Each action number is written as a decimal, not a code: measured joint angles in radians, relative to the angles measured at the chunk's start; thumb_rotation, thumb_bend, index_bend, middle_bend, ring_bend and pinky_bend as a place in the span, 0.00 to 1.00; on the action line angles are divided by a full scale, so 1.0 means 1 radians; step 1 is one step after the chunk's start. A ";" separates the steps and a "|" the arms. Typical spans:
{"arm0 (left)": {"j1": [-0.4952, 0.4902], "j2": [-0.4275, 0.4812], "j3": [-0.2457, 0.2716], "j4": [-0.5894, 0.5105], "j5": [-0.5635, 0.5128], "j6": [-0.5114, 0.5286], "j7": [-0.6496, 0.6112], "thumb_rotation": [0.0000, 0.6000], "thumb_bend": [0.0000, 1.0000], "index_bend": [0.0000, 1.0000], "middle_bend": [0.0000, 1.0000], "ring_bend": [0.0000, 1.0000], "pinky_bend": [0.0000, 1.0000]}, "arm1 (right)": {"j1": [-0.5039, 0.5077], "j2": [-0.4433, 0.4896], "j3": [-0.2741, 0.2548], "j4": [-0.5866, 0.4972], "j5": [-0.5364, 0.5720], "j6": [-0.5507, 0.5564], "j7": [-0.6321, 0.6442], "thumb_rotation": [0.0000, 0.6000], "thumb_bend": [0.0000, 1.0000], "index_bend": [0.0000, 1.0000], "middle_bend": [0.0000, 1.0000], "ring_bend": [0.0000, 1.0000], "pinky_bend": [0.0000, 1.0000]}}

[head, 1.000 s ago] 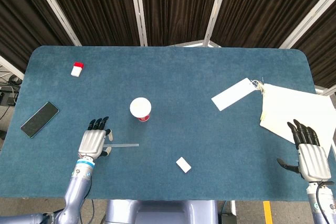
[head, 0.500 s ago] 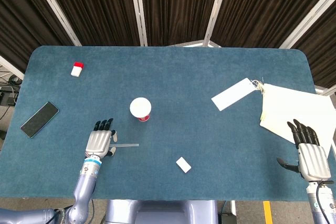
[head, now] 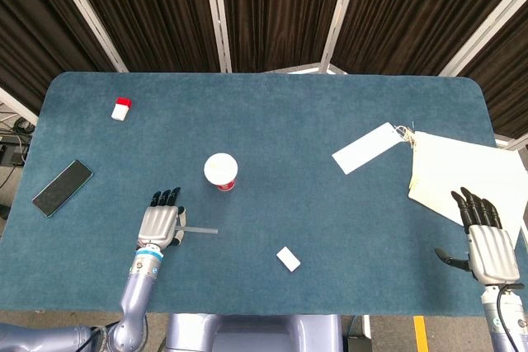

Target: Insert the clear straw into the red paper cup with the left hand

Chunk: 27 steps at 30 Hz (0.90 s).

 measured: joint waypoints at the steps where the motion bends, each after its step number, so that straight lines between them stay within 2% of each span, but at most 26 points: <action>1: 0.000 0.000 0.001 0.000 0.004 0.002 -0.004 1.00 0.36 0.58 0.00 0.00 0.00 | 0.000 0.000 0.000 0.000 0.000 0.000 0.000 1.00 0.14 0.01 0.00 0.00 0.00; 8: 0.004 0.019 -0.004 -0.026 0.033 0.019 -0.042 1.00 0.36 0.58 0.00 0.00 0.00 | 0.000 0.001 0.000 0.000 0.001 -0.001 0.001 1.00 0.14 0.01 0.00 0.00 0.00; 14: 0.009 0.059 -0.027 -0.098 0.061 0.033 -0.088 1.00 0.36 0.58 0.00 0.00 0.00 | 0.000 0.001 -0.001 -0.002 0.004 -0.004 -0.002 1.00 0.14 0.01 0.00 0.00 0.00; 20: 0.010 0.130 -0.088 -0.247 0.140 0.056 -0.184 1.00 0.36 0.58 0.00 0.00 0.00 | 0.000 0.001 -0.001 -0.002 0.004 -0.004 -0.002 1.00 0.14 0.01 0.00 0.00 0.00; 23: 0.005 0.165 -0.135 -0.316 0.166 0.058 -0.248 1.00 0.36 0.58 0.00 0.00 0.00 | 0.001 0.001 0.001 -0.003 0.007 -0.005 0.000 1.00 0.14 0.01 0.00 0.00 0.00; 27: -0.012 0.199 -0.225 -0.383 0.153 0.037 -0.357 1.00 0.36 0.58 0.00 0.00 0.00 | 0.003 0.001 0.002 -0.002 0.011 -0.010 0.005 1.00 0.14 0.01 0.00 0.00 0.00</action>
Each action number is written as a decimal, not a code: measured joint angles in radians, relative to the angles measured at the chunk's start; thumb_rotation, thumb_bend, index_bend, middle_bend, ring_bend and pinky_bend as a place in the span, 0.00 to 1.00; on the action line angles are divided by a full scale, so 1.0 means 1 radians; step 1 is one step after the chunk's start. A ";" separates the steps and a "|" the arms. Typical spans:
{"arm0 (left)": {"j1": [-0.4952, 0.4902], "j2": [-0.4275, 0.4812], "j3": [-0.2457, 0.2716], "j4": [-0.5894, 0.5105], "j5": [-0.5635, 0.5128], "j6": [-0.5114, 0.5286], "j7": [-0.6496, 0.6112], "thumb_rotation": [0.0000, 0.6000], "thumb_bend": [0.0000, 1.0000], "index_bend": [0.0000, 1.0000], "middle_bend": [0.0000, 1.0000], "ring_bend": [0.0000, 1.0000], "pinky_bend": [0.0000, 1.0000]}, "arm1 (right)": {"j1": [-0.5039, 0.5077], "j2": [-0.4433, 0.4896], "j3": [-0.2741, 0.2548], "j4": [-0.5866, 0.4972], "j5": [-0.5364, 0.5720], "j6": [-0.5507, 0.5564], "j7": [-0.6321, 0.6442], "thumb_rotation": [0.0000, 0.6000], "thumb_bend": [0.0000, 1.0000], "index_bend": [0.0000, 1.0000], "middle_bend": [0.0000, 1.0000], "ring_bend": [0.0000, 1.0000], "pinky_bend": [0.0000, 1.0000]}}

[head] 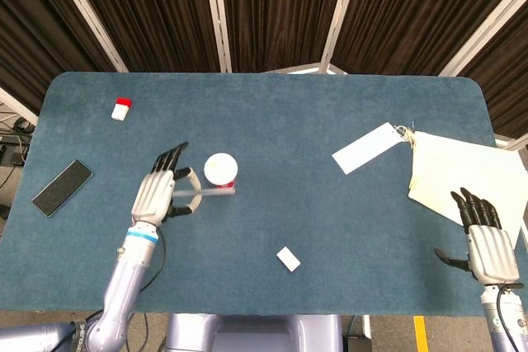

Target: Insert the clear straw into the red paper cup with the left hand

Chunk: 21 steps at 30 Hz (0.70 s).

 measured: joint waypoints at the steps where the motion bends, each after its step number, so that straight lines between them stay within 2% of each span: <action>1: -0.003 0.003 -0.012 -0.005 -0.005 -0.005 -0.016 1.00 0.36 0.58 0.00 0.00 0.00 | 0.001 0.000 0.001 0.000 0.002 -0.002 0.002 1.00 0.14 0.01 0.00 0.00 0.00; 8: -0.042 0.012 -0.134 -0.014 -0.102 -0.091 -0.235 1.00 0.36 0.58 0.00 0.00 0.00 | 0.002 0.003 0.005 -0.004 0.015 -0.010 0.014 1.00 0.14 0.01 0.00 0.00 0.00; 12: -0.080 0.003 -0.188 0.044 -0.172 -0.161 -0.346 1.00 0.36 0.58 0.00 0.00 0.00 | 0.000 0.007 0.004 -0.008 0.015 -0.009 0.019 1.00 0.14 0.01 0.00 0.00 0.00; 21: -0.155 -0.043 -0.210 0.220 -0.196 -0.228 -0.456 1.00 0.36 0.58 0.00 0.00 0.00 | -0.005 0.017 0.006 -0.015 0.027 -0.010 0.034 1.00 0.14 0.01 0.00 0.00 0.00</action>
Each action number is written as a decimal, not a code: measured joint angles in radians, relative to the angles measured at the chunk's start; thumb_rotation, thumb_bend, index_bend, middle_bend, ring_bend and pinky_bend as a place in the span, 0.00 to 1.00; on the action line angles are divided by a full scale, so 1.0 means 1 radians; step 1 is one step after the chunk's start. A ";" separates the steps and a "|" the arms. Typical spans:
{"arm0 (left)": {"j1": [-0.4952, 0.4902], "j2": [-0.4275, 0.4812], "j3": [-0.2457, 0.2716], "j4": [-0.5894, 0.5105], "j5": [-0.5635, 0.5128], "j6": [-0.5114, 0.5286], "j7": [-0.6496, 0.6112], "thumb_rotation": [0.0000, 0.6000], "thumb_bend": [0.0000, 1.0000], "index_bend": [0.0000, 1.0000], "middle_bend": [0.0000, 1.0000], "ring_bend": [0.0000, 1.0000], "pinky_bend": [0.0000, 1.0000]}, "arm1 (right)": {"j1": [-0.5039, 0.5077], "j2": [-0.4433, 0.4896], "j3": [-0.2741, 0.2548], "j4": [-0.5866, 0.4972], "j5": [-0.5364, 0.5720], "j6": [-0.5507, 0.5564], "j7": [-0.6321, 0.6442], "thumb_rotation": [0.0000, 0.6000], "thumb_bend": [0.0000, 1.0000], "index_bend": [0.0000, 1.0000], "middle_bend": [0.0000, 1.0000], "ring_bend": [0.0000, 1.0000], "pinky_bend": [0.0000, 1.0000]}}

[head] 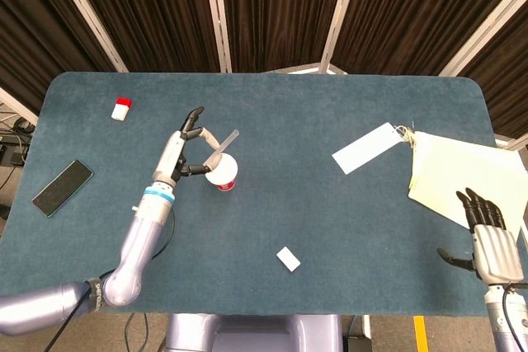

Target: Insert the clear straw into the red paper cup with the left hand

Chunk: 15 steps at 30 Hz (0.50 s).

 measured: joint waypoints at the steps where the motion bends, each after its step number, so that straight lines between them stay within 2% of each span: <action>1: -0.006 -0.003 -0.001 0.012 -0.001 -0.003 -0.007 1.00 0.36 0.58 0.00 0.00 0.00 | -0.001 0.001 0.000 0.000 0.000 0.001 0.001 1.00 0.14 0.01 0.00 0.00 0.00; 15: -0.050 -0.042 0.032 0.137 0.022 -0.040 -0.087 1.00 0.36 0.58 0.00 0.00 0.00 | -0.004 0.005 0.000 -0.005 0.003 0.003 0.000 1.00 0.14 0.01 0.00 0.00 0.00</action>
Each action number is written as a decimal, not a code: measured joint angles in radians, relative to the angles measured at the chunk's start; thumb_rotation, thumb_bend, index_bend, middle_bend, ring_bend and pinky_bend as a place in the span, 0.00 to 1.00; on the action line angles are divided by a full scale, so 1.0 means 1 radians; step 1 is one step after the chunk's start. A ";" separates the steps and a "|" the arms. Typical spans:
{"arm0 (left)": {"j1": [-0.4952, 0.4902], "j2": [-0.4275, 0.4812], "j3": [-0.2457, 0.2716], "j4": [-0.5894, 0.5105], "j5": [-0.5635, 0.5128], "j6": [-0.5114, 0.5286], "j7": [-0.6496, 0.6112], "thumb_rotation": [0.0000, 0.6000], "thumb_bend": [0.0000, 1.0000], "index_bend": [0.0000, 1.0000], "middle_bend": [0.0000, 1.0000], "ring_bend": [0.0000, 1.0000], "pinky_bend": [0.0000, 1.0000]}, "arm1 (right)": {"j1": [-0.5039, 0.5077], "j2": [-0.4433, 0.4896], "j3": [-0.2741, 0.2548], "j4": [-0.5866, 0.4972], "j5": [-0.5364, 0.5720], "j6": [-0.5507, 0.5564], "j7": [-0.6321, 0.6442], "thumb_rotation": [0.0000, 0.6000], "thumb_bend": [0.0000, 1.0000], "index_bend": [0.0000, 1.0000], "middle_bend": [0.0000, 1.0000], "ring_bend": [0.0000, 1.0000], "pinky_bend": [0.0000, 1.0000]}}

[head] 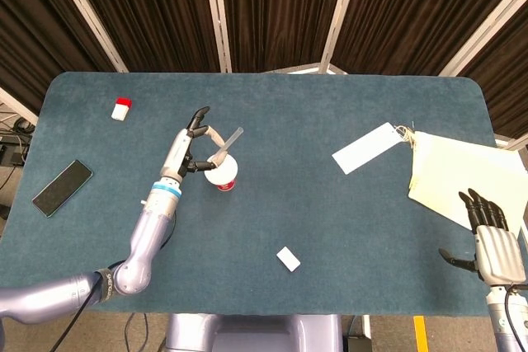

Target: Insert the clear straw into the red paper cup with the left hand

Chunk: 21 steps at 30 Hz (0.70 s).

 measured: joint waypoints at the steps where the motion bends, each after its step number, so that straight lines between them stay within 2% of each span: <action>1: -0.002 -0.001 0.002 0.008 0.002 -0.004 -0.006 1.00 0.36 0.58 0.00 0.00 0.00 | 0.000 0.000 0.000 0.000 0.000 0.000 0.000 1.00 0.14 0.01 0.00 0.00 0.00; 21: -0.013 -0.019 0.038 0.074 0.059 -0.026 -0.098 1.00 0.36 0.58 0.00 0.00 0.00 | -0.001 0.000 0.001 0.000 0.001 -0.001 0.002 1.00 0.14 0.01 0.00 0.00 0.00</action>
